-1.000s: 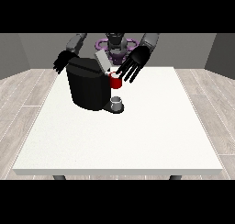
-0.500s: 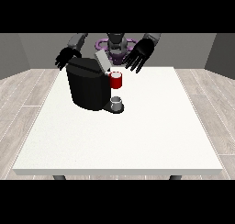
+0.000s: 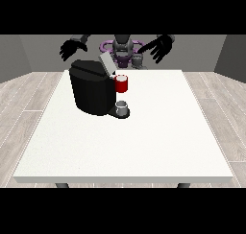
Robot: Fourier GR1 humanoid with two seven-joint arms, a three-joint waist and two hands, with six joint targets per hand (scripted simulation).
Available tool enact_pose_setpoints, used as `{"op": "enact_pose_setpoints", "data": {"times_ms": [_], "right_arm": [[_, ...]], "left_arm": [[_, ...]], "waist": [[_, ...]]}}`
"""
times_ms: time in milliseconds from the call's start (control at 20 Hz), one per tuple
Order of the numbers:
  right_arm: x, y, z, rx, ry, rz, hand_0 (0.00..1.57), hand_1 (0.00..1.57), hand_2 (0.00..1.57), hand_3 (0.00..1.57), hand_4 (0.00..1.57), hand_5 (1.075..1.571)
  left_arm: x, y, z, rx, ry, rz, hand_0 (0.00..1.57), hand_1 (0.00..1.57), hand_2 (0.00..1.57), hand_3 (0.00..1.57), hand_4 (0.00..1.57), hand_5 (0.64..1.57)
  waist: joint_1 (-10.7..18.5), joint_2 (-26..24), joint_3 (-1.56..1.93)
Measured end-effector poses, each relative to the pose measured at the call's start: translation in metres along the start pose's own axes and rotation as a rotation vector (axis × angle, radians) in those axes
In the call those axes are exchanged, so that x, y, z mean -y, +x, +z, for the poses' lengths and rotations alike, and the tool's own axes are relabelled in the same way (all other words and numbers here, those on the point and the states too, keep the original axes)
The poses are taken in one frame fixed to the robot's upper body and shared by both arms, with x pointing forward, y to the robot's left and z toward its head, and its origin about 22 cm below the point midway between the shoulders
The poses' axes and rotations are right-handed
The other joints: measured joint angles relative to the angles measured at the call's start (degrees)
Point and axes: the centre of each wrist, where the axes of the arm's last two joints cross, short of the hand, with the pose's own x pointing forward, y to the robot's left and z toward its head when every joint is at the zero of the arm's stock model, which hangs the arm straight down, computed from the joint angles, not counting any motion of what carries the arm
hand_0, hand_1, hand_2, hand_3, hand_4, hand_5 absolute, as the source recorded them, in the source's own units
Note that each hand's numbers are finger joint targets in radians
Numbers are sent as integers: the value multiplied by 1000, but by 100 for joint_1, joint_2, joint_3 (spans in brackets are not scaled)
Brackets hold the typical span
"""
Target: Insert the coffee pod into the coffee machine and close the lid
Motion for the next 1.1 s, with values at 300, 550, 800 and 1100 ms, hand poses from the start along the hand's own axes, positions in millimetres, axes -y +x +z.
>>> {"op": "enact_pose_setpoints", "data": {"times_ms": [300,550,800,1100], "right_arm": [[8,18,-6,5,62,22,0,0,0,0,0,1571],[9,36,-13,23,121,34,0,0,0,0,0,1571],[3,48,-21,37,167,67,0,0,0,0,137,1571],[6,49,-27,37,201,110,0,0,0,0,0,1571]], "left_arm": [[36,-43,24,-37,-5,234,0,0,0,0,142,1571],[63,-60,39,-75,7,376,0,0,0,0,0,1571],[74,-72,54,-73,-3,460,0,0,0,0,0,1571],[93,-78,72,-71,-19,554,0,0,0,0,0,1571]], "waist": [[460,-623,2],[764,-866,3],[1095,-876,6],[1471,-852,8]]}}
